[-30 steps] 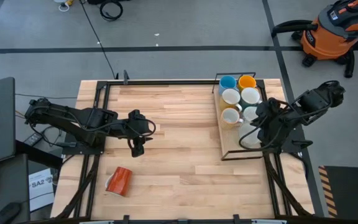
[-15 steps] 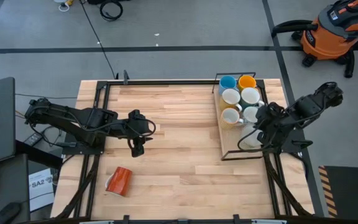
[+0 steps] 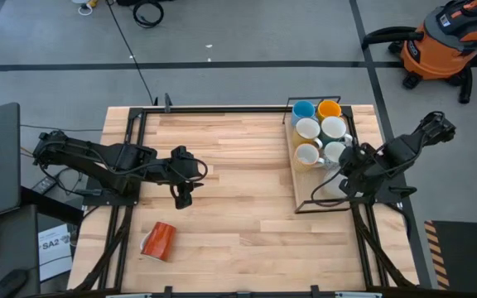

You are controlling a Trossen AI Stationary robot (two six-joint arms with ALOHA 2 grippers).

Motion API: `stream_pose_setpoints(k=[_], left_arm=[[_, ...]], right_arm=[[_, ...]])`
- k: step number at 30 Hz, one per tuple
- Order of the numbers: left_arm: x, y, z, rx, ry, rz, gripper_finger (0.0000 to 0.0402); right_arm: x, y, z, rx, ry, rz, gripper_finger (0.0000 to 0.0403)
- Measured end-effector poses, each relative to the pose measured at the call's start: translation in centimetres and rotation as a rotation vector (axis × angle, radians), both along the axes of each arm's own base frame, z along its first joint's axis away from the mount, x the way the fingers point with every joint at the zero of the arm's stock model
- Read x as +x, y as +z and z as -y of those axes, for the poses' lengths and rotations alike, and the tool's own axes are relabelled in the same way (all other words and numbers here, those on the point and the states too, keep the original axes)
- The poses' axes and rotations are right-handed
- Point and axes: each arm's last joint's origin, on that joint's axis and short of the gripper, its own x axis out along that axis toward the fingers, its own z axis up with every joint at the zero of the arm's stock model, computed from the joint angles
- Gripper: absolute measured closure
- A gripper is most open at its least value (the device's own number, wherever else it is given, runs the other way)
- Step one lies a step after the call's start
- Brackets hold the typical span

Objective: Place coffee mugs
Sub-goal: Put the light green mug on the shelf

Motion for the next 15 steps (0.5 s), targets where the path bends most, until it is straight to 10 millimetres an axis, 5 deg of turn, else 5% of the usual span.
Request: stream_pose_setpoints(k=[15], left_arm=[[-0.01, 0.00, 0.00, 0.000, 0.000, 0.000, 0.0257]], right_arm=[[-0.21, -1.32, 0.12, 0.033, -0.173, 0.004, 0.0378]])
